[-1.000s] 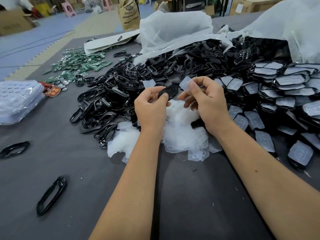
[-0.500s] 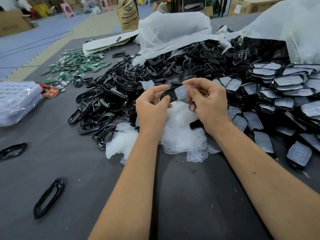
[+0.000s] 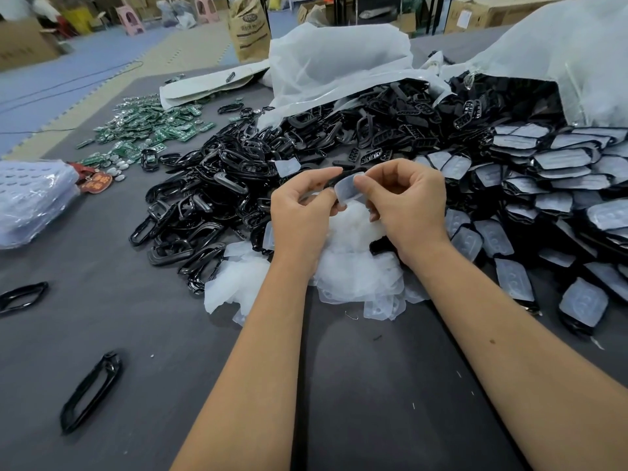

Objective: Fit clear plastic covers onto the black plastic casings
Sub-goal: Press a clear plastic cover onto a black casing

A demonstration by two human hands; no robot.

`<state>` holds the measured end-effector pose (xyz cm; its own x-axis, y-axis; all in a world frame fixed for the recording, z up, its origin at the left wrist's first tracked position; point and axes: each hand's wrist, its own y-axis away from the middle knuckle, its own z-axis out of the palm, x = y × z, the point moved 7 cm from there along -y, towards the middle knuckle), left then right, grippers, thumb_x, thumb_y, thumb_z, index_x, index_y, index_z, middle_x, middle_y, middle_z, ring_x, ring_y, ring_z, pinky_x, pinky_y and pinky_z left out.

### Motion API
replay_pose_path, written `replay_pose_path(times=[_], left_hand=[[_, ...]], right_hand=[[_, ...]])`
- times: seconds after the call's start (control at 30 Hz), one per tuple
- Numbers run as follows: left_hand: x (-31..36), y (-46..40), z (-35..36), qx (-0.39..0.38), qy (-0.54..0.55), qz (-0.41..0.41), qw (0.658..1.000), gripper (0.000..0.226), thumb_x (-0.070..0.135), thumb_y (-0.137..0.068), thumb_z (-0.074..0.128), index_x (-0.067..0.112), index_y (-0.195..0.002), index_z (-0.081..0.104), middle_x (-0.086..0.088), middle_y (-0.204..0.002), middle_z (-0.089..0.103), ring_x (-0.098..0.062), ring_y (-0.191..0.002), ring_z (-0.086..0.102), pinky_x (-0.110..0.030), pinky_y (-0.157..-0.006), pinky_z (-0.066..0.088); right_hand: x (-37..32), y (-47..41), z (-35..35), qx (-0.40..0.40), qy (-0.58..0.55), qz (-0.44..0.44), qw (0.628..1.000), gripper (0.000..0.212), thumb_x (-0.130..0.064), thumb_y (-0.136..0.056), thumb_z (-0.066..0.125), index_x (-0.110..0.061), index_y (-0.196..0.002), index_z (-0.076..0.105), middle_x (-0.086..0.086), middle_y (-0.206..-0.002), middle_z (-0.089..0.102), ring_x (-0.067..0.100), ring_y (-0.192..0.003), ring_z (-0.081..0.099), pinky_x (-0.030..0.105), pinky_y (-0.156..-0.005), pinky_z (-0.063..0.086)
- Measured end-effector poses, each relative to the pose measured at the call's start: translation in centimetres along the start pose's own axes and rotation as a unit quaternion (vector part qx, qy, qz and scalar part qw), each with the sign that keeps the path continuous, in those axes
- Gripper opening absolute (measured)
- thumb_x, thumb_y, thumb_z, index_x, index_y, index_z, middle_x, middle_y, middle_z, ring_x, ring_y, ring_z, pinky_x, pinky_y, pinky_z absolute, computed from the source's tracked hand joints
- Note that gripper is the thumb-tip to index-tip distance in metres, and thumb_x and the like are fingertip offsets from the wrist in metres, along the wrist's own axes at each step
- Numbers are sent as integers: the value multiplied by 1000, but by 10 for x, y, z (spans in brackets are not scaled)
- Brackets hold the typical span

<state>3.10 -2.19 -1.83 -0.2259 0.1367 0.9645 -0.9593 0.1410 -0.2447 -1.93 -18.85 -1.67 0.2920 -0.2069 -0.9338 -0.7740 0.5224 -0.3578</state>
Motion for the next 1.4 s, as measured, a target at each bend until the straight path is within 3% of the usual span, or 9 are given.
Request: replay_pose_path(times=[0.33, 0.63, 1.03, 1.23, 1.4], left_hand=[[0, 1, 2, -10, 32, -16, 999, 39, -3, -89, 46, 10, -102, 81, -10, -97, 78, -21, -67, 71, -22, -61, 52], [4, 2, 3, -16, -13, 15, 1000, 25, -2, -90, 63, 11, -103, 79, 0, -86, 79, -13, -66, 71, -20, -64, 55], [2, 2, 3, -24, -20, 11, 999, 24, -3, -91, 66, 15, -101, 78, 3, -84, 79, -11, -63, 70, -19, -63, 54], [0, 0, 2, -20, -2, 3, 1000, 26, -4, -92, 65, 16, -101, 79, 1, -85, 78, -12, -62, 69, -18, -63, 53], [-1, -2, 0, -24, 29, -19, 999, 27, -7, -93, 62, 12, -104, 79, 2, -80, 75, -13, -62, 65, -19, -63, 52]], right_hand=[[-3, 2, -3, 27, 18, 0, 999, 14, -21, -85, 85, -15, -77, 75, 5, -65, 71, 21, -46, 63, 29, -47, 52], [-7, 2, -2, 28, 38, -10, 999, 14, -22, -85, 84, -15, -78, 75, 1, -63, 72, 20, -45, 65, 31, -45, 53], [-3, 1, -3, 39, 58, -3, 998, 17, -22, -82, 86, -18, -76, 71, 1, -64, 72, 20, -48, 67, 34, -44, 56], [6, -1, -3, 33, 5, 36, 999, 31, -25, -77, 91, -17, -89, 64, 3, -66, 69, 22, -49, 63, 30, -44, 49], [10, -2, 7, -34, -83, 92, 992, 18, -14, -85, 86, -8, -92, 71, 0, -68, 69, 12, -51, 60, 24, -45, 48]])
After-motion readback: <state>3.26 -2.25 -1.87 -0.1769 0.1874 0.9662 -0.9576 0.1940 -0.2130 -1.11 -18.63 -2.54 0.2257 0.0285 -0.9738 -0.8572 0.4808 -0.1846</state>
